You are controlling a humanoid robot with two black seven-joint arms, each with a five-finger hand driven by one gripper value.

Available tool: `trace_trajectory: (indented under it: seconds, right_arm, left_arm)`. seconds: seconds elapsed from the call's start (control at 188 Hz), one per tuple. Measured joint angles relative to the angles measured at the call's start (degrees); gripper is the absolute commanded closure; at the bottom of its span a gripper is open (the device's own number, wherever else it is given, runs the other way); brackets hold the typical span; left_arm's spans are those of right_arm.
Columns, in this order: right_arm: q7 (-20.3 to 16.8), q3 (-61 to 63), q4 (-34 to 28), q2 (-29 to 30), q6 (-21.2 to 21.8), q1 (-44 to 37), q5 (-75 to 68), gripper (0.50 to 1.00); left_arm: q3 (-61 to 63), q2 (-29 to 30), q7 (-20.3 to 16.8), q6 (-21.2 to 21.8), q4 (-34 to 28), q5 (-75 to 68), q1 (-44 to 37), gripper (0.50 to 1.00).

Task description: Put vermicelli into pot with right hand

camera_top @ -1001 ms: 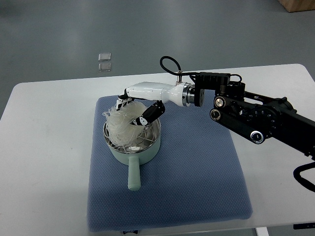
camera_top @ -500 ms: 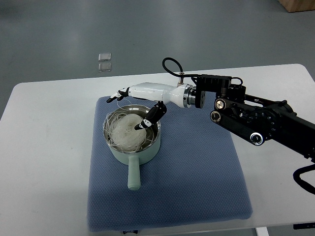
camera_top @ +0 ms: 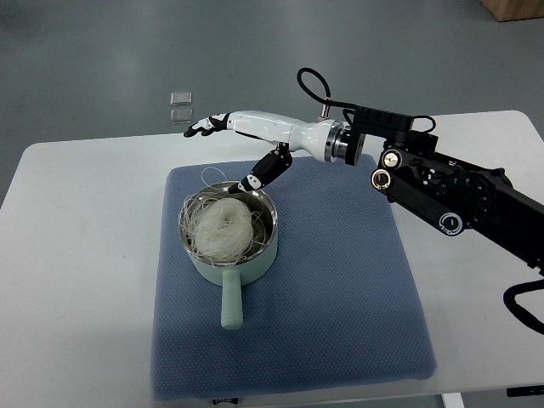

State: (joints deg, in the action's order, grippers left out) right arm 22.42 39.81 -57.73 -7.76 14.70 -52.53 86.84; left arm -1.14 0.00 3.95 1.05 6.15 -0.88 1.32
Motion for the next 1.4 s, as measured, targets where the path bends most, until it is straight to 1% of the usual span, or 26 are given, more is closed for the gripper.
trace_trajectory:
  seconds: [0.154,0.287,0.559,0.74,0.937,1.155,1.213,1.4]
  right_arm:
    - [0.11,4.68,3.40,0.02,-1.14,2.05,-12.17,0.603]
    - [0.39,6.80,7.85,0.03,-3.68,3.14,-23.68,0.603]
    - [0.31,6.98,16.77,0.46,-8.79,3.64,-44.24,0.603]
    - [0.22,7.07,21.85,1.22,-9.60,5.88,-53.36,0.601]
    - [0.49,7.22,23.43,1.43,-9.61,9.39,-59.11,0.601]
    - [0.50,7.25,23.72,1.62,-9.23,10.48,-67.37,0.601]
    - [0.51,7.22,23.87,2.00,-9.24,10.68,-68.02,0.587]
    - [2.33,7.26,24.06,2.99,-10.61,11.40,-68.38,0.585]
  left_arm:
    - [-0.01,0.00,0.00,0.00,0.00,0.00,0.00,0.500]
    - [-0.01,0.00,0.00,0.00,0.00,0.00,0.00,0.500]
    - [-0.01,0.00,0.00,0.00,0.00,0.00,0.00,0.500]
    - [-0.01,0.00,0.00,0.00,-0.01,0.00,-0.01,0.500]
    - [0.00,0.00,0.00,0.00,-0.02,0.00,-0.16,0.500]
    - [0.00,0.00,0.00,0.00,-0.01,0.00,-0.18,0.500]
    - [0.00,0.00,0.00,0.00,-0.01,0.00,-0.18,0.500]
    - [0.00,0.00,0.00,0.00,0.00,0.00,-0.18,0.500]
